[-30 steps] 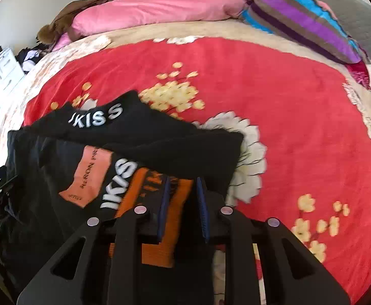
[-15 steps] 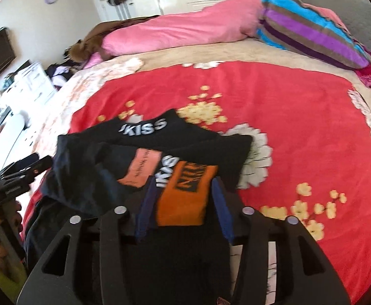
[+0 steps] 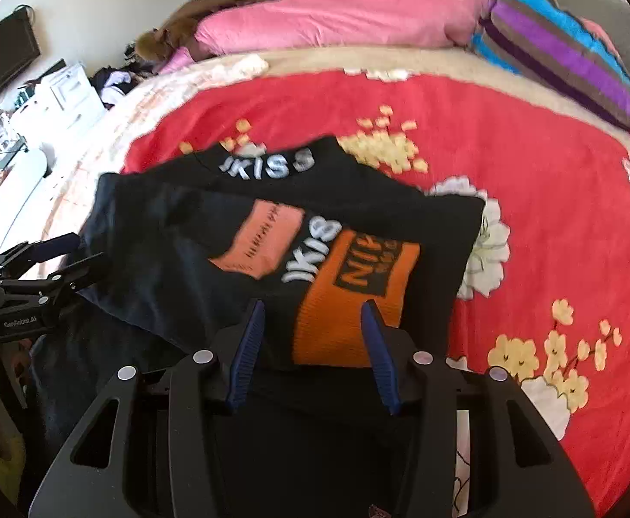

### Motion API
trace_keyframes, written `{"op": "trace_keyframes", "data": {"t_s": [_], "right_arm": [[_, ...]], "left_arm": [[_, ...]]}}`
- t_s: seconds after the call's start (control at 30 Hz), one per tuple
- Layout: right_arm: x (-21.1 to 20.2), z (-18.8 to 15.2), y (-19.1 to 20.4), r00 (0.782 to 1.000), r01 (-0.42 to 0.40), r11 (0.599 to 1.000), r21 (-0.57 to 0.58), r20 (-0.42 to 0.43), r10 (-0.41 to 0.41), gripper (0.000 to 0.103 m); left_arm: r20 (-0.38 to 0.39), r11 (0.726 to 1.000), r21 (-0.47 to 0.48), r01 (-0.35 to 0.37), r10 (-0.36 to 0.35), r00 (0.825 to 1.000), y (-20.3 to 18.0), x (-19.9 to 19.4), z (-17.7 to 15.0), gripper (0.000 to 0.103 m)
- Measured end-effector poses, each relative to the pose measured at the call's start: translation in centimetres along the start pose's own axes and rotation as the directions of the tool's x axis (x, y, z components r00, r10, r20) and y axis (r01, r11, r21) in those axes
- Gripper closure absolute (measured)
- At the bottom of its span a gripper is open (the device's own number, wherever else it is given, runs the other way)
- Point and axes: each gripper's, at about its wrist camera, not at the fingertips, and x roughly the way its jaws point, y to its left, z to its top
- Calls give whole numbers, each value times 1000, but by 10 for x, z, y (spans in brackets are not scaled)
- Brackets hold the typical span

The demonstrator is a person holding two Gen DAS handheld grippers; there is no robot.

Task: Fold small clothes
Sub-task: 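Lift both open tools away from the sweatshirt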

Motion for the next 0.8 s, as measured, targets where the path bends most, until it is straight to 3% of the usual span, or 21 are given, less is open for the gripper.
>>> {"op": "trace_keyframes", "data": {"t_s": [0.13,0.33,0.5,0.57,0.8], "right_arm": [[13,-6,-10,998,-2,1000,30,-56,3,57],[16,-8,-14,998,-20,999,48,-56,23,56],[14,-7,-16,998,-30,998,60,-48,32,51],[12,-7,-18,999,-15,998,68,-45,18,41],[2,-5,-18,1000,-14,998,69,-4,14,38]], "left_arm": [[-46,999,32,-20,22,999,-1,12,-5,17],[-54,994,90,-68,73,996,-9,17,-10,16],[-44,997,62,-46,49,998,-5,11,-8,16],[-37,998,49,-32,34,999,-4,7,-6,16],[4,999,34,-31,31,1000,-3,-7,-1,16]]}}
